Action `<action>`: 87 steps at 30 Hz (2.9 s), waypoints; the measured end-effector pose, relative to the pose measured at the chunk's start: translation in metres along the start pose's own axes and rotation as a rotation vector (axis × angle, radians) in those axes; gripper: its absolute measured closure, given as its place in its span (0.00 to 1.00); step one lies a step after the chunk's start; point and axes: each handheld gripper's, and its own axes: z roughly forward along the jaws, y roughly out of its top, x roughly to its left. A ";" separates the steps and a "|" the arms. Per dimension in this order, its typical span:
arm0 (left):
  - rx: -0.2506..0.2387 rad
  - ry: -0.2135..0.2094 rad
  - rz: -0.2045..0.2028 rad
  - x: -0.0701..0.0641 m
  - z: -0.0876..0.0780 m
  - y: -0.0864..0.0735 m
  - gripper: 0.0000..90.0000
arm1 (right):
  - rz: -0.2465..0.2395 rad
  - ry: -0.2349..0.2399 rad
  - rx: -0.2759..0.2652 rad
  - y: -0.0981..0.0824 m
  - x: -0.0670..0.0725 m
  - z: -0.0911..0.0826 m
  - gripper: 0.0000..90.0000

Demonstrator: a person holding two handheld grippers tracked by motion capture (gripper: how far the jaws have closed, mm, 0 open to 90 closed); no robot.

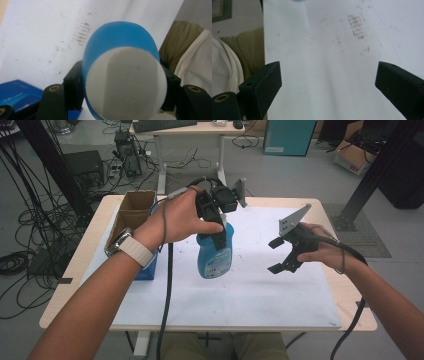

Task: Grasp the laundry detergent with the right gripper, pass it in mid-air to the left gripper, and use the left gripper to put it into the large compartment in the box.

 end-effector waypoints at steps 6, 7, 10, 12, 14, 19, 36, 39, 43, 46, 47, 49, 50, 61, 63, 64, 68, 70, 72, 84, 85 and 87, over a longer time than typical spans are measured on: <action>0.009 0.032 -0.063 0.010 -0.015 -0.001 0.42 | 0.016 -0.039 0.094 -0.012 -0.011 -0.015 0.08; 0.011 0.035 -0.076 0.012 -0.019 -0.001 0.42 | 0.016 -0.046 0.105 -0.013 -0.012 -0.016 0.08; 0.028 0.046 -0.115 0.019 -0.028 0.001 0.42 | 0.026 -0.062 0.139 -0.019 -0.014 -0.021 0.09; 0.035 0.051 -0.134 0.022 -0.034 0.001 0.42 | 0.035 -0.072 0.158 -0.022 -0.014 -0.023 0.10; 0.049 0.060 -0.152 0.027 -0.041 0.002 0.42 | 0.031 -0.082 0.177 -0.026 -0.017 -0.024 0.10; 0.059 0.081 -0.227 0.038 -0.058 0.000 0.42 | 0.033 -0.107 0.222 -0.035 -0.020 -0.030 0.10; 0.089 0.130 -0.586 0.096 -0.119 -0.027 0.42 | 0.003 -0.127 0.316 -0.048 -0.028 -0.034 0.11; 0.101 0.147 -0.629 0.107 -0.129 -0.036 0.42 | -0.008 -0.126 0.317 -0.048 -0.030 -0.032 0.11; 0.119 0.141 -0.705 0.119 -0.136 -0.049 0.42 | -0.008 -0.130 0.333 -0.047 -0.031 -0.030 0.11; 0.116 0.142 -0.761 0.129 -0.142 -0.061 0.42 | -0.006 -0.130 0.347 -0.046 -0.031 -0.028 0.11; 0.116 0.143 -0.776 0.132 -0.143 -0.065 0.42 | -0.004 -0.132 0.343 -0.046 -0.031 -0.027 0.11; 0.123 0.141 -0.806 0.137 -0.144 -0.072 0.42 | -0.009 -0.128 0.350 -0.046 -0.033 -0.025 0.11; 0.129 0.140 -0.817 0.140 -0.144 -0.076 0.42 | -0.005 -0.126 0.353 -0.046 -0.033 -0.025 0.11; 0.134 0.181 -0.929 0.163 -0.139 -0.107 0.42 | 0.010 -0.139 0.346 -0.050 -0.039 -0.017 0.11; 0.138 0.185 -0.935 0.165 -0.136 -0.110 0.42 | -0.003 -0.115 0.356 -0.050 -0.042 -0.016 0.11; 0.143 0.184 -0.940 0.167 -0.134 -0.112 0.42 | -0.008 -0.114 0.352 -0.050 -0.042 -0.015 0.11; 0.154 0.191 -0.958 0.173 -0.124 -0.118 0.42 | 0.007 -0.137 0.352 -0.050 -0.041 -0.014 0.11; 0.151 0.195 -0.967 0.175 -0.120 -0.120 0.42 | 0.003 -0.113 0.362 -0.050 -0.043 -0.014 0.11; 0.155 0.194 -0.972 0.177 -0.115 -0.123 0.42 | 0.003 -0.117 0.360 -0.051 -0.044 -0.014 0.11; 0.152 0.214 -0.988 0.185 -0.086 -0.136 0.42 | 0.011 -0.111 0.359 -0.057 -0.045 -0.011 0.11; 0.153 0.213 -0.987 0.185 -0.083 -0.137 0.42 | 0.020 -0.114 0.361 -0.057 -0.045 -0.011 0.11; 0.152 0.214 -0.986 0.185 -0.079 -0.138 0.42 | 0.020 -0.113 0.357 -0.057 -0.045 -0.011 0.10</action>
